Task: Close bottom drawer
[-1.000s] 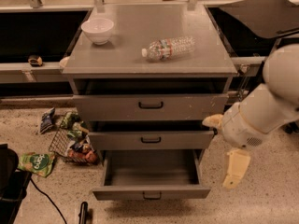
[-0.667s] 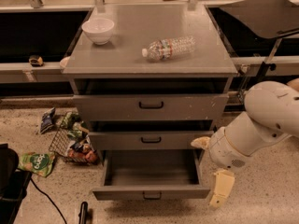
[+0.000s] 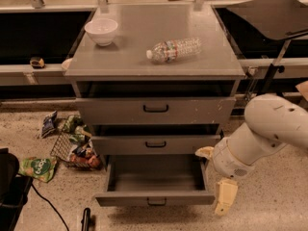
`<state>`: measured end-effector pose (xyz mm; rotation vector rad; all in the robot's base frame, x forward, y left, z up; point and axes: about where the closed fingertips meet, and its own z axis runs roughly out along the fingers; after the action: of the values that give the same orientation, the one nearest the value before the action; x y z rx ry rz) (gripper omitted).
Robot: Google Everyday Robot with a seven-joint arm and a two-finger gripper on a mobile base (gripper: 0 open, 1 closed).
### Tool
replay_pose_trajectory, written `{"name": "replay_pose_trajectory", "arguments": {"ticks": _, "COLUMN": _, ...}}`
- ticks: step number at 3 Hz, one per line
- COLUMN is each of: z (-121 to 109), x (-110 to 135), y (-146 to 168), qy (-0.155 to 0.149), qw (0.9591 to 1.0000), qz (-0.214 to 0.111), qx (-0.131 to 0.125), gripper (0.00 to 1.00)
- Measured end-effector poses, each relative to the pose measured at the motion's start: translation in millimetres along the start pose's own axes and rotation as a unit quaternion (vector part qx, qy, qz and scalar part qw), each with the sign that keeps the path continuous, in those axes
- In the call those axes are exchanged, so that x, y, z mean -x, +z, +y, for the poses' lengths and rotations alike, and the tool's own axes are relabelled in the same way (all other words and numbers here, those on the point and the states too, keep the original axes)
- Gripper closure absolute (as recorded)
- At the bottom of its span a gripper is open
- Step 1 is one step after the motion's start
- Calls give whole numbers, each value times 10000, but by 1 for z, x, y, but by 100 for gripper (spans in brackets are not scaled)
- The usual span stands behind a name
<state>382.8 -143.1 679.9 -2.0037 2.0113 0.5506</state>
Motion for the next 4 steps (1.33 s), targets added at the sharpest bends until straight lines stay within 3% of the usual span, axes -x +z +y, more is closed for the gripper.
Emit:
{"name": "replay_pose_trajectory", "arguments": {"ticks": 1, "z": -14, "x": -36, "y": 54, "qy": -176, "qw": 9998, "qz": 55, "qx": 109, "gripper": 0}}
{"name": "replay_pose_trajectory", "arguments": {"ticks": 2, "z": -32, "x": -67, "y": 106, "qy": -250, "qw": 9994, "qz": -146, "qx": 207, "gripper": 0}}
{"name": "replay_pose_trajectory", "arguments": {"ticks": 4, "z": -48, "x": -109, "y": 200, "qy": -154, "qw": 9951, "qz": -859, "qx": 468, "gripper": 0}}
